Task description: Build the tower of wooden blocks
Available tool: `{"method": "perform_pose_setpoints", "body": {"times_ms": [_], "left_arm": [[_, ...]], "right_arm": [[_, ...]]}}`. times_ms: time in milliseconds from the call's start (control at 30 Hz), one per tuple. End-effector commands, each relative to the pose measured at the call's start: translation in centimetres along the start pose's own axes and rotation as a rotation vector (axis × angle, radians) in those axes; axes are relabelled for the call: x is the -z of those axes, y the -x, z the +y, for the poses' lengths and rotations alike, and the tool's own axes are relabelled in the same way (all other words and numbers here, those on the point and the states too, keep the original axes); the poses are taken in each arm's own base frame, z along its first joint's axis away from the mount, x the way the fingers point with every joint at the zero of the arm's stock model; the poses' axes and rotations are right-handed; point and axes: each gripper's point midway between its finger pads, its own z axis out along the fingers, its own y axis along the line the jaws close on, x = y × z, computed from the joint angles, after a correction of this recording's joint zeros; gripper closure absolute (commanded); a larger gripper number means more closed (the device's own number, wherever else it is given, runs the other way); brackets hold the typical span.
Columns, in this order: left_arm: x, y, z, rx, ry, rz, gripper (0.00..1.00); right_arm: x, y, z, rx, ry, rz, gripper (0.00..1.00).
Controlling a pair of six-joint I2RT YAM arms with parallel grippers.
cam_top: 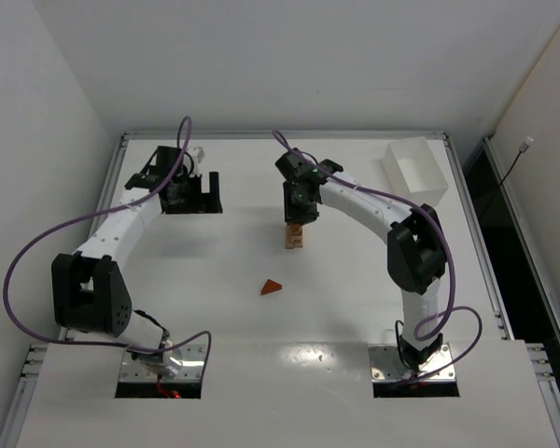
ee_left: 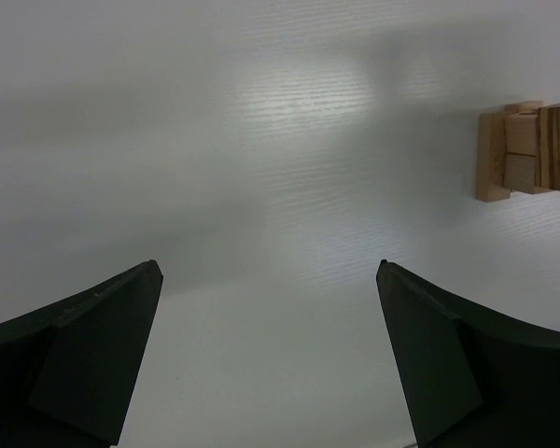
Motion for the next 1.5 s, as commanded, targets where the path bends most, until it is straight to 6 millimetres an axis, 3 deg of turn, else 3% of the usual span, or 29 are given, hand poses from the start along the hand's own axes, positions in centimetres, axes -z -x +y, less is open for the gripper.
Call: {"method": "perform_pose_setpoints", "body": {"times_ms": [0,633,867,1000,1133,1267,1333,1467], "left_arm": [[0.4,1.6,-0.8,0.006,-0.026,-0.046,0.00],[0.0,1.6,-0.7,0.007,-0.025,-0.037,0.00],[0.1,2.0,-0.8,0.006,-0.026,-0.046,0.00],[-0.2,1.8,-0.7,0.007,-0.025,-0.037,0.00],[-0.2,1.8,-0.7,0.007,-0.025,-0.037,0.00],[-0.2,1.8,-0.7,0.007,-0.025,-0.037,0.00],[-0.2,1.8,-0.7,0.007,-0.025,-0.037,0.00],[-0.2,1.8,-0.7,0.007,-0.025,-0.037,0.00]], "right_arm": [[0.6,1.1,0.1,-0.022,-0.003,-0.046,1.00],[0.3,0.7,-0.9,-0.036,-0.013,-0.028,0.99],[0.1,0.3,-0.9,-0.035,-0.010,-0.015,0.69],[0.1,0.4,-0.7,-0.036,0.002,-0.018,0.64],[0.1,0.6,-0.1,-0.038,0.031,-0.023,0.65],[0.1,0.7,0.1,-0.019,0.046,-0.025,0.46],[0.2,0.8,0.7,-0.010,0.077,-0.022,0.32],[1.0,1.7,1.5,0.020,0.128,-0.067,0.15]]}}
